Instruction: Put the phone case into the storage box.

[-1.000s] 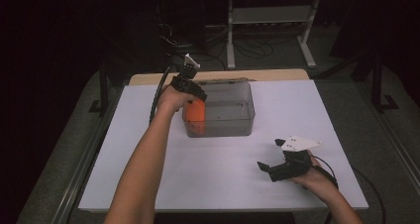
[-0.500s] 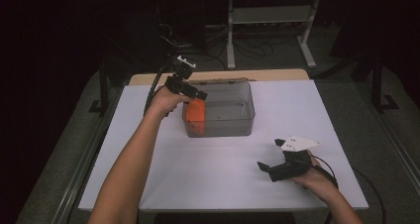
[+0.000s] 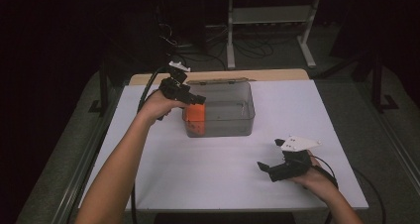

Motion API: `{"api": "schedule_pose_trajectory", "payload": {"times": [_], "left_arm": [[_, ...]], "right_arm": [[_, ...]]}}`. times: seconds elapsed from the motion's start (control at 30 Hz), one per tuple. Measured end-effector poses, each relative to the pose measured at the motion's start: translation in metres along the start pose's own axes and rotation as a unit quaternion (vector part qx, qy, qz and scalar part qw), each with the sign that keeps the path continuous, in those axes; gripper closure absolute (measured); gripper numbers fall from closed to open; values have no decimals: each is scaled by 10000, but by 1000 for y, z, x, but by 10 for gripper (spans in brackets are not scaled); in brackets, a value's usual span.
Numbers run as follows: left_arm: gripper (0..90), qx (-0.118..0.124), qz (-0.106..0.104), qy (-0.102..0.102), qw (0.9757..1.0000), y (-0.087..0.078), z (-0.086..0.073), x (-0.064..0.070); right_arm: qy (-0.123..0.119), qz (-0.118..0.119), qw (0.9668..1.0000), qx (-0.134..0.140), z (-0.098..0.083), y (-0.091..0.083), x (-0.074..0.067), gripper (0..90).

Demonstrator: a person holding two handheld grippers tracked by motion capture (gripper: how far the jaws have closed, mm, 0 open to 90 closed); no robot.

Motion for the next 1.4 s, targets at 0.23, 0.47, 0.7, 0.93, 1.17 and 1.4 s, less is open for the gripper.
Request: {"api": "schedule_pose_trajectory", "payload": {"times": [0.23,0.47,0.7,0.93,1.17,1.4], "left_arm": [[50,85,-89,159,9998,-8,-12,8],[0,193,-89,227,9995,-14,-26,13],[0,333,-105,275,9990,-24,-44,16],[0,503,-104,430,9978,-34,-62,21],[0,506,-74,520,9973,-40,-79,24],[0,586,-67,582,9966,-46,-97,24]], "right_arm": [[-5,-22,10000,-24,0,0,0,1],[-24,-48,10000,-60,-1,0,0,1],[-7,-51,10000,-76,-1,1,-1,0],[-7,-62,9999,-84,-1,1,0,0],[-5,-66,9999,-92,-2,1,0,1],[-10,-73,9999,-101,-2,1,0,0]]}}
Point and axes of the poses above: each handheld gripper's, and its own axes: y roughly forward along the jaws, z roughly out of its top, x roughly to its right, the point moved 4 cm from there along y, roughly forward along the jaws, and after that the axes turned 7 degrees about -y, right-handed, at the moved point
